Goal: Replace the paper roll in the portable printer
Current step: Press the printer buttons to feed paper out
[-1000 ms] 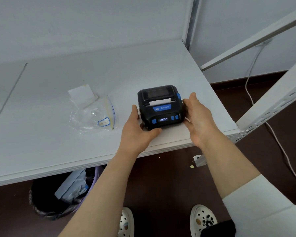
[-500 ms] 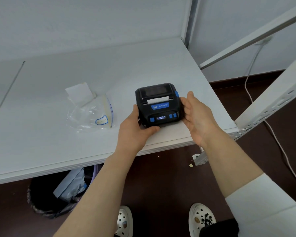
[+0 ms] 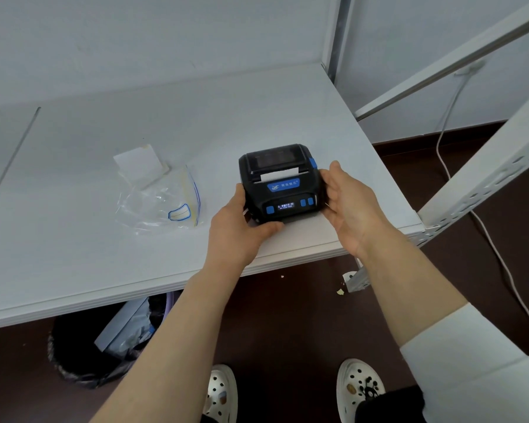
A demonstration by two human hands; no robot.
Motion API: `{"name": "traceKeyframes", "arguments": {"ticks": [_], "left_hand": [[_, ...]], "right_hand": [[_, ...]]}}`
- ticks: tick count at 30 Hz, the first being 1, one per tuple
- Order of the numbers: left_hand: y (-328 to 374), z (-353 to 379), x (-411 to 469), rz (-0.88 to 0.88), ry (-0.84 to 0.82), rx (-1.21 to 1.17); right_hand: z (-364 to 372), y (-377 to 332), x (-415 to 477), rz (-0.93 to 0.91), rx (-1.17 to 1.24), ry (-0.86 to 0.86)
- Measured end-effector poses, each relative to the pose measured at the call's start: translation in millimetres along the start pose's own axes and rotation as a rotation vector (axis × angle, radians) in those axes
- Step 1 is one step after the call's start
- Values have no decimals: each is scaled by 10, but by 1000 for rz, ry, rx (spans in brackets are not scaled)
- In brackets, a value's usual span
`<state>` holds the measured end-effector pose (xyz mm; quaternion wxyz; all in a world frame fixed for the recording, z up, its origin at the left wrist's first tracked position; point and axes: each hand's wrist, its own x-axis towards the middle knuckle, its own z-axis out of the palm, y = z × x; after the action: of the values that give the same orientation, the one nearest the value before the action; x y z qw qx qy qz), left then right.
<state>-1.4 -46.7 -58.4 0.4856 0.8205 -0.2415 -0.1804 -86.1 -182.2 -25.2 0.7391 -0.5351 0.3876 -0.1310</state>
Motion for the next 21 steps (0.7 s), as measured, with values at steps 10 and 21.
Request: {"name": "traceKeyframes", "arguments": {"ticks": [10,21], "left_hand": [[-15,-9,23,11,-12,4],[-19,-17,25,8,-13,6]], "right_hand": [[-12,-7,-3,-3,31,8],[-22,19,33,13,47,2]]}}
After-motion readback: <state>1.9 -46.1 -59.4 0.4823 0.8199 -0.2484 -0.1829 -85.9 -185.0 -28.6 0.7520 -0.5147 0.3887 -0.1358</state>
